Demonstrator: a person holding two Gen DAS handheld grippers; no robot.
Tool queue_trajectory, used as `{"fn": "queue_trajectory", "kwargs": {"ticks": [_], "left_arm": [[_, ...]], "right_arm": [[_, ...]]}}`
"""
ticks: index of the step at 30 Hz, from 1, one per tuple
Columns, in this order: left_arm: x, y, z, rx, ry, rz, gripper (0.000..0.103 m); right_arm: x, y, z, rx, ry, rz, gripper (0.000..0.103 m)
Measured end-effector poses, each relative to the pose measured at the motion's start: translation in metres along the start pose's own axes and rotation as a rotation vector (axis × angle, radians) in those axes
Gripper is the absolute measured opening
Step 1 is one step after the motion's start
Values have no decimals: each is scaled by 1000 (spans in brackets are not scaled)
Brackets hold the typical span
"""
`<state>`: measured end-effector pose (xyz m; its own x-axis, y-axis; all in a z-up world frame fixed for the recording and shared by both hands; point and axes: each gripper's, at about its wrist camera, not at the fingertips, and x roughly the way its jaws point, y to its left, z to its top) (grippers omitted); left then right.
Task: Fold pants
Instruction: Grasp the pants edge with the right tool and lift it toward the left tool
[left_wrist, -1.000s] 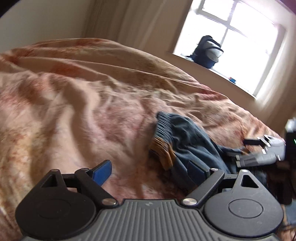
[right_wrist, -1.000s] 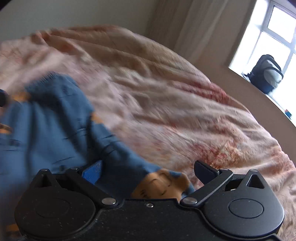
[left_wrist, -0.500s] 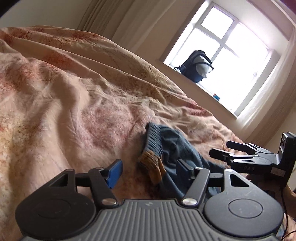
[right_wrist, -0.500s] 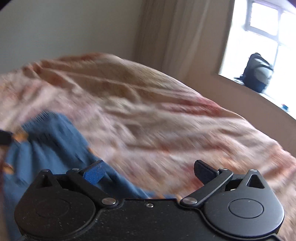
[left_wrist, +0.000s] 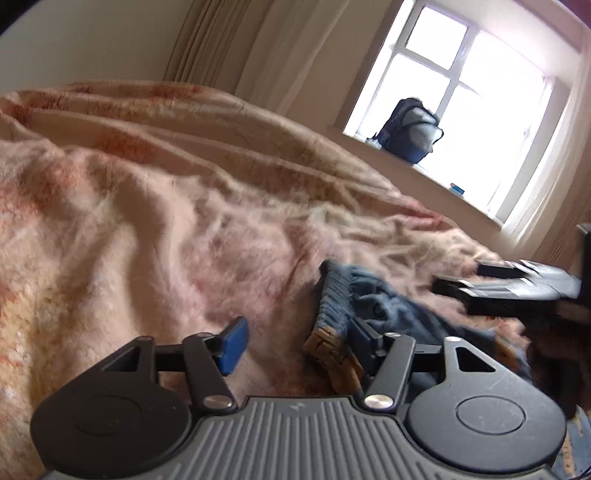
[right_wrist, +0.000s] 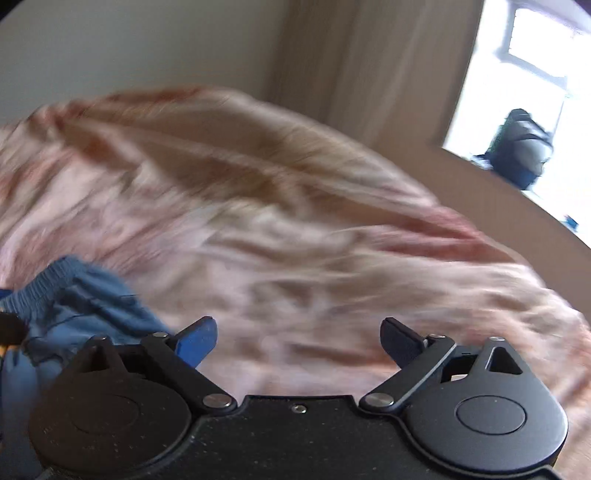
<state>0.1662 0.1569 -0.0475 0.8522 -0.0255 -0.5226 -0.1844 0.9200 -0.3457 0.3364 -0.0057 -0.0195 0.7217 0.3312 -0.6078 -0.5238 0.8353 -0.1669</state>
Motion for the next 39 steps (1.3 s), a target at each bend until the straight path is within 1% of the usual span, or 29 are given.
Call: {"fn": "queue_trajectory", "kwargs": {"ticks": [1, 2, 3, 4, 5, 7, 8, 9, 11, 13, 14, 16, 17, 18, 19, 21, 23, 26, 28, 31, 34, 36, 37, 39], "left_arm": [[-3, -4, 1, 16, -21, -13, 75], [-6, -8, 2, 45, -41, -21, 80], [-6, -15, 2, 79, -53, -18, 83], [-4, -22, 0, 132, -50, -3, 83], [-1, -28, -4, 182, -37, 26, 83], [13, -37, -13, 280, 26, 139, 84], [17, -35, -17, 290, 46, 157, 84], [17, -33, -18, 277, 48, 151, 84], [14, -32, -14, 267, 46, 173, 88], [10, -37, -13, 304, 32, 237, 93], [7, -40, -12, 324, 22, 263, 94], [-4, -52, -14, 365, -13, 295, 94], [-11, -60, -14, 389, -36, 304, 95], [-16, -71, -14, 410, -53, 299, 98], [-20, -85, -14, 425, -64, 276, 100], [-23, -112, -15, 440, -71, 204, 103], [-20, -148, -18, 454, -50, 93, 103], [-3, -215, -26, 504, 19, -79, 103], [14, -267, -33, 532, 87, -191, 103], [31, -341, -51, 615, 139, -364, 103], [42, -405, -77, 719, 181, -487, 103], [50, -439, -96, 784, 207, -526, 103], [55, -452, -105, 808, 225, -529, 103], [73, -472, -119, 825, 279, -510, 103]], "right_arm": [[-16, -8, -5, 15, -16, -3, 99], [-34, -15, -13, 34, -31, -9, 101], [-52, -21, -24, 57, -42, -15, 102], [-65, -27, -35, 76, -38, -22, 102], [-76, -30, -48, 96, -21, -37, 102], [-90, -32, -77, 97, 55, -75, 102], [-94, -33, -92, 72, 92, -110, 102], [-101, -36, -108, 43, 112, -160, 102], [-126, -53, -129, 50, 93, -227, 102], [-149, -72, -144, 74, 103, -316, 102], [-161, -84, -151, 88, 110, -355, 102], [-191, -106, -167, 153, 101, -395, 102], [-210, -117, -176, 197, 78, -404, 102], [-229, -127, -186, 236, 52, -411, 102], [-247, -134, -197, 270, 36, -428, 102], [-275, -143, -220, 351, 18, -475, 102], [-300, -149, -245, 450, 0, -500, 102], [-332, -160, -280, 602, -6, -544, 102], [-347, -164, -300, 680, -14, -559, 102], [-361, -172, -322, 809, -33, -540, 102], [-367, -183, -340, 946, -78, -478, 102], [-368, -191, -345, 1001, -114, -447, 103], [-369, -195, -346, 1017, -128, -432, 103], [-369, -203, -347, 1053, -148, -403, 103]]}}
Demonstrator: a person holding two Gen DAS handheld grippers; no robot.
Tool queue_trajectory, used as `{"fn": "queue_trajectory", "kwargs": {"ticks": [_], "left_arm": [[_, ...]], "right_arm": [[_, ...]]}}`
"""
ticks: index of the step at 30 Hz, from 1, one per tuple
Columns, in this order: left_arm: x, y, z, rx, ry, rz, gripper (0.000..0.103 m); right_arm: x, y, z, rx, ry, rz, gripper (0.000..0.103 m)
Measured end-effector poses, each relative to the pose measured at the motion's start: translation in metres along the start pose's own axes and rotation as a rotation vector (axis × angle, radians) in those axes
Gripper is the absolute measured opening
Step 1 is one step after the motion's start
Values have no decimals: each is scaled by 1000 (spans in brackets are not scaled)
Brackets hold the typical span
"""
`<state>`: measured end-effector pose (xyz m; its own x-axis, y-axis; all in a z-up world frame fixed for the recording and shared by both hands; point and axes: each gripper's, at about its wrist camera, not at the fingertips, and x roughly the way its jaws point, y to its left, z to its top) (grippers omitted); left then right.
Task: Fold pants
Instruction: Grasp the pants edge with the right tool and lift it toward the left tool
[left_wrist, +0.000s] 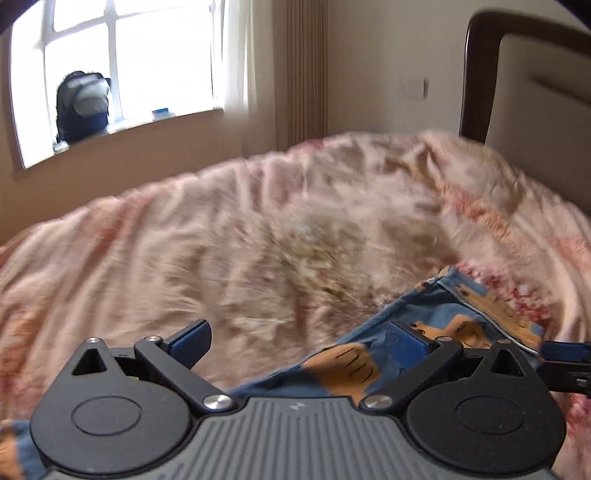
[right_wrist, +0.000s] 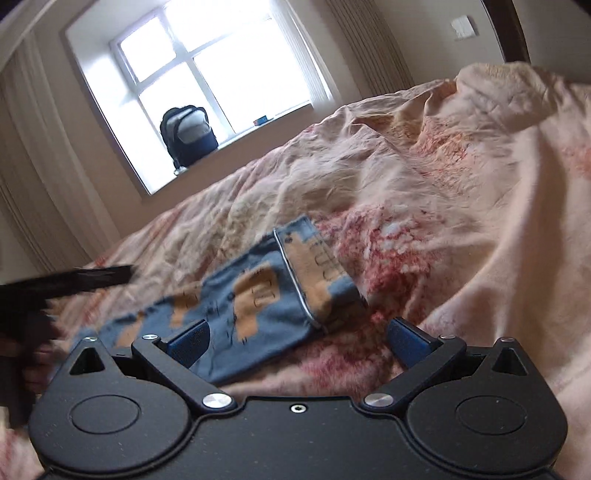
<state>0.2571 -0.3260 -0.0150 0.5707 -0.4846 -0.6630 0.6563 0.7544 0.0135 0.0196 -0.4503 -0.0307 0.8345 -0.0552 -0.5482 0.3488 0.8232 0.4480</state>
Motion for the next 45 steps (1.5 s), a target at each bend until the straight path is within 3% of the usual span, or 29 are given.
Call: {"fn": "queue_trajectory", "kwargs": {"ticks": [4, 8, 11, 14, 16, 17, 19, 25, 28, 34, 40, 43, 45], "left_arm": [[47, -3, -3, 4, 167, 43, 103], [52, 3, -8, -35, 198, 33, 103], [46, 10, 2, -95, 225, 32, 103], [36, 15, 15, -160, 224, -11, 103], [34, 12, 30, -199, 219, -64, 103], [33, 10, 37, -216, 218, -94, 103], [30, 2, 49, -237, 219, -148, 103], [21, -25, 73, -261, 248, -291, 96], [19, -36, 78, -242, 281, -308, 92], [26, -50, 75, -173, 328, -258, 89], [39, -54, 69, -219, 410, -246, 73], [36, -54, 69, -205, 409, -215, 48], [32, -52, 68, -188, 404, -202, 14]], "right_arm": [[4, -9, 9, 104, 12, 47, 101], [13, -12, 16, 163, 68, 22, 95], [18, -17, 19, 232, 85, 36, 82], [17, -34, 16, 380, 46, 37, 56], [14, -45, 11, 452, 19, 13, 28], [13, -46, 10, 447, 10, 8, 25], [8, -35, 9, 344, -21, -3, 17], [-2, 45, -1, -251, -134, -86, 16], [-3, 76, -17, -477, -150, -108, 16], [1, 100, -34, -653, -151, -137, 16], [6, 109, -43, -761, -145, -155, 16], [5, 112, -45, -785, -145, -160, 16], [3, 114, -46, -800, -152, -161, 16]]}}
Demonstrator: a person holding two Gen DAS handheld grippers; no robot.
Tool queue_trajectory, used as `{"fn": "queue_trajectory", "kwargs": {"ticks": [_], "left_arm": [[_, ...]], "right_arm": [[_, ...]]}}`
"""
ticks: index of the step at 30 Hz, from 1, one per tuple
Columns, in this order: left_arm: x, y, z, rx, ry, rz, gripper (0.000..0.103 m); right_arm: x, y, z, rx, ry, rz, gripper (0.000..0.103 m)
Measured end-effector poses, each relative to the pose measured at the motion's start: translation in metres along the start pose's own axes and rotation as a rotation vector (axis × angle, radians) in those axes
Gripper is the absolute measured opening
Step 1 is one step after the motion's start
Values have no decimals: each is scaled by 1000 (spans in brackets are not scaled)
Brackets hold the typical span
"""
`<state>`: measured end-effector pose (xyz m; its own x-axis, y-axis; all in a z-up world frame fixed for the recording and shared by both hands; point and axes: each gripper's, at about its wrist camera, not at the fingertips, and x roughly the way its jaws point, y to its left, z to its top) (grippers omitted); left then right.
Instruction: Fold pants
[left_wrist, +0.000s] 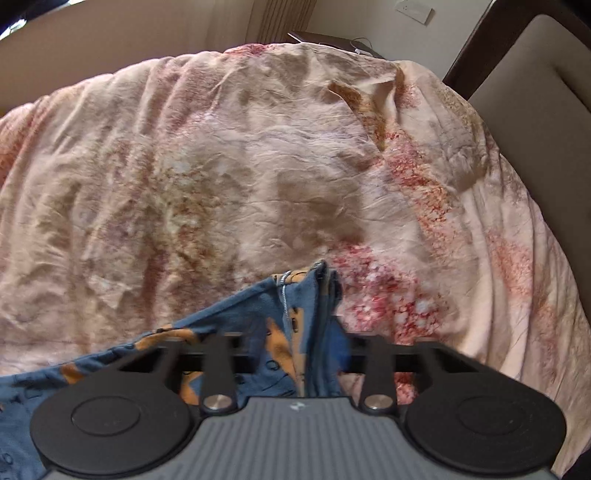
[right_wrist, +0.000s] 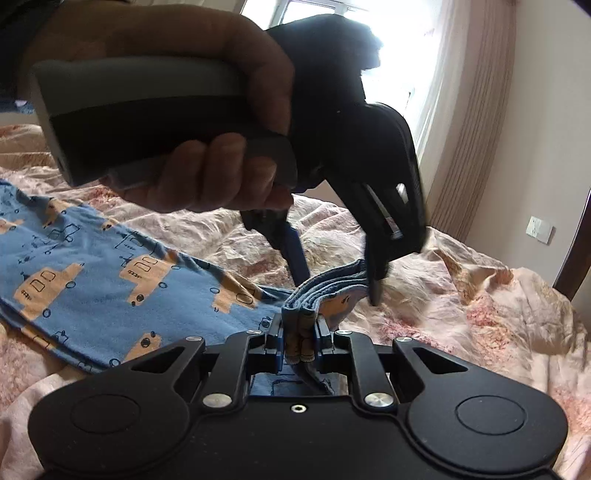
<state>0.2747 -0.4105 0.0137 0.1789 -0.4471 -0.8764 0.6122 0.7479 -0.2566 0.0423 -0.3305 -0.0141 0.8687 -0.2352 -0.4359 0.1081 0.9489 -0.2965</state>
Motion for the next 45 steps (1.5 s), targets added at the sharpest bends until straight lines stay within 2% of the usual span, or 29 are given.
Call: {"fn": "queue_trajectory", "kwargs": {"ticks": [7, 14, 18, 24, 28, 33, 45], "left_arm": [[-47, 35, -20, -78, -77, -47, 12], [-101, 97, -72, -206, -162, -55, 12], [-104, 131, -108, -277, -174, -34, 11], [-84, 167, -147, -300, -197, -28, 12], [-74, 186, -168, -332, -215, -64, 15], [-70, 201, -178, -376, -237, -117, 16], [-71, 193, -178, -360, -248, -82, 16]], "right_arm": [[-17, 16, 15, -51, -67, 32, 15], [-35, 44, 37, -78, -129, 212, 15], [-36, 70, 40, -117, -105, 318, 15], [-24, 110, 30, -175, -24, 425, 15], [-14, 129, 15, -221, 26, 438, 15], [-11, 135, 9, -214, 29, 430, 16], [-10, 139, 8, -211, 32, 409, 18]]}}
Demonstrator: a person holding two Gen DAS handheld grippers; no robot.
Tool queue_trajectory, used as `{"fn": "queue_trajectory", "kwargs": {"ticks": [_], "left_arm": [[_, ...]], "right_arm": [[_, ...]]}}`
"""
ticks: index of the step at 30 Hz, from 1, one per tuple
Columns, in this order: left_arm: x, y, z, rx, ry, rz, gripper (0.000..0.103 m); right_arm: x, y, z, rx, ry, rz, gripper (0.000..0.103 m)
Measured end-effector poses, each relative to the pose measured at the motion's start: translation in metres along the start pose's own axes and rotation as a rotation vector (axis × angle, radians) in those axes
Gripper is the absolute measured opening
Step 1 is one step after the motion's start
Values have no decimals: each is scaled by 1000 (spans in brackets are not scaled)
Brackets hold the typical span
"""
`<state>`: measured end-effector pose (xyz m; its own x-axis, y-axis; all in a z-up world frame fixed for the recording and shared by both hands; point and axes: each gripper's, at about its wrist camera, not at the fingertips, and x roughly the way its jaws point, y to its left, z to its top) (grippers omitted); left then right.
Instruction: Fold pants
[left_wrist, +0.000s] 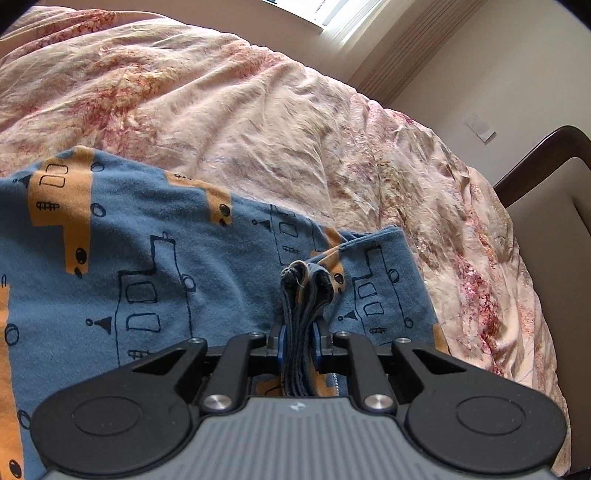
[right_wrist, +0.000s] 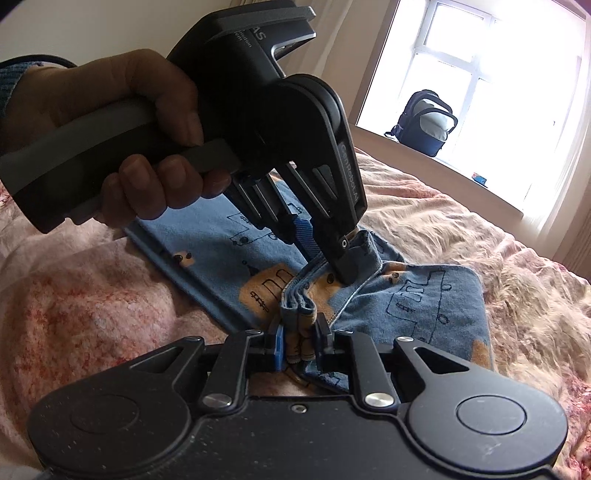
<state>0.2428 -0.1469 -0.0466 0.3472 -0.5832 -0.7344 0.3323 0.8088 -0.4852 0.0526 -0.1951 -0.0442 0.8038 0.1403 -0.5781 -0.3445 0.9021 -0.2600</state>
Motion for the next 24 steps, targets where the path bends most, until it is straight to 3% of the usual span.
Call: {"fn": "queue_trajectory", "kwargs": {"ticks": [9, 14, 24], "left_arm": [[-12, -8, 7, 10, -3, 4, 13], [-39, -4, 16, 39, -26, 14, 12], [-94, 65, 14, -46, -42, 112, 12]], "right_arm": [[-8, 5, 2, 9, -18, -36, 18], [-20, 19, 18, -27, -85, -55, 17], [-2, 65, 56, -129, -129, 130, 17]]}}
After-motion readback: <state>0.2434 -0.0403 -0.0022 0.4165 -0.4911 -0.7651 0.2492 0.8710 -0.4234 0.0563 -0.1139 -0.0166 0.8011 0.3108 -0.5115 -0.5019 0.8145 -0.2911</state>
